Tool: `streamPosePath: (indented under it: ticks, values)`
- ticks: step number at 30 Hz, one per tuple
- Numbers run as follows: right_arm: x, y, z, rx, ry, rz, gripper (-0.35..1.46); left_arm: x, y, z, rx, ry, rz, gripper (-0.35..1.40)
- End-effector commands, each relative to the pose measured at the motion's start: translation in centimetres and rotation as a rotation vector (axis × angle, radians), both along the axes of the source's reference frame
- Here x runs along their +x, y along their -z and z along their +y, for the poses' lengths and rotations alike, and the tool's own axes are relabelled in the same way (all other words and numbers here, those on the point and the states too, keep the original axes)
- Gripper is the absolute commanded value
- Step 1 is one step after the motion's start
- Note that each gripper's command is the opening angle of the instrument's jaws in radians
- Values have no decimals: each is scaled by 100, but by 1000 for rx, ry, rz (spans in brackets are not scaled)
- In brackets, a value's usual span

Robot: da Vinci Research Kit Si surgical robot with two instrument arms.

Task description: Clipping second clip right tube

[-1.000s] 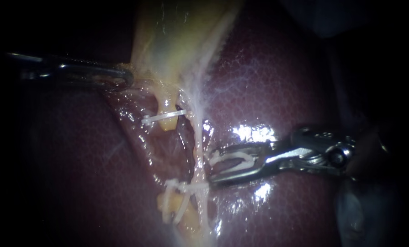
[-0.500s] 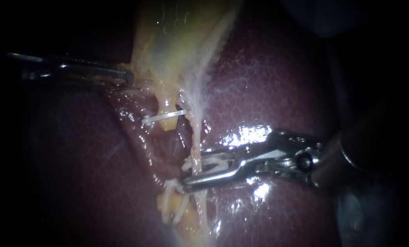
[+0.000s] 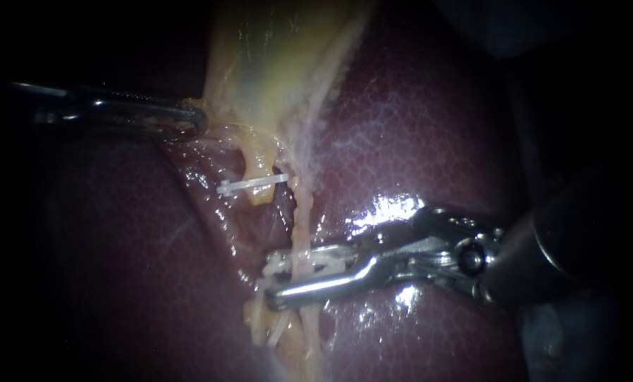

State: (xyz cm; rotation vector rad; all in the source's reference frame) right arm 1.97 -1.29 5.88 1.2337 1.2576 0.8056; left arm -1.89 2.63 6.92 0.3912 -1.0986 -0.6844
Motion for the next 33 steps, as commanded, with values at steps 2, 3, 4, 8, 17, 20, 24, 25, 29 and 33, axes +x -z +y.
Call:
streamPosePath:
  ticks: [2,3,4,8,17,20,24,25,29,33]
  values:
    - [-1,1,0,1,-1,1,43,0,0,0,0,0,0,-35]
    - [-1,0,1,1,0,1,41,0,0,0,0,0,-1,-35]
    - [-2,0,1,1,0,2,39,0,0,0,0,0,-1,-35]
    - [-4,-3,3,1,2,3,28,0,-1,1,1,-2,2,-35]
    - [-8,-10,7,12,9,4,-21,0,-1,0,1,-2,2,-35]
    - [-8,-10,7,12,10,5,-35,0,-1,0,1,-2,2,-35]
    - [-9,-11,7,12,9,7,-35,0,-1,0,1,-2,2,-35]
    - [-9,-12,6,12,9,7,-35,0,-1,0,1,-2,2,-35]
    - [-8,-13,7,11,9,7,-35,0,-1,0,1,-2,1,-35]
    - [-8,-14,7,11,10,8,-35,0,-1,0,1,-2,1,-35]
